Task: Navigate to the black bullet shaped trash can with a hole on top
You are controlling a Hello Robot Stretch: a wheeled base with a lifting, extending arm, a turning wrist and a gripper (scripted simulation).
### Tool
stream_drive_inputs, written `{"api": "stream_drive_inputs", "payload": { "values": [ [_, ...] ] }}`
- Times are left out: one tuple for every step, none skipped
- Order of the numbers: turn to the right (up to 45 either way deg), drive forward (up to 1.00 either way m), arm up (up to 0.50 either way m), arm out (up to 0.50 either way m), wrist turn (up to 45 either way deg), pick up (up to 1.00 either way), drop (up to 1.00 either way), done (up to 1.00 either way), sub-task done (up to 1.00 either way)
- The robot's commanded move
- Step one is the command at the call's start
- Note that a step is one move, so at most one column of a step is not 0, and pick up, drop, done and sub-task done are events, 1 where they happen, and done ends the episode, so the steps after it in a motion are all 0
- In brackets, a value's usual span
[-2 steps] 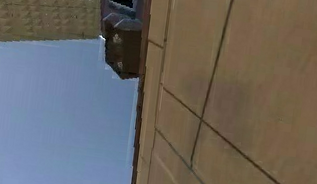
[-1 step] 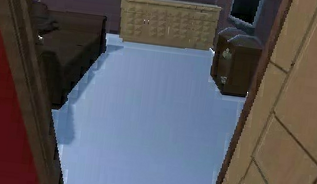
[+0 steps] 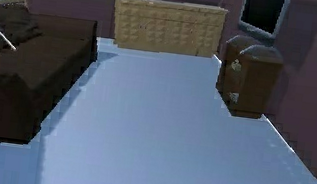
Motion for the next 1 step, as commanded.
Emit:
{"api": "stream_drive_inputs", "payload": {
  "values": [
    [-6.0,0.0,0.0,0.0,0.0,0.0,0.0,0.0,0.0]
  ]
}}
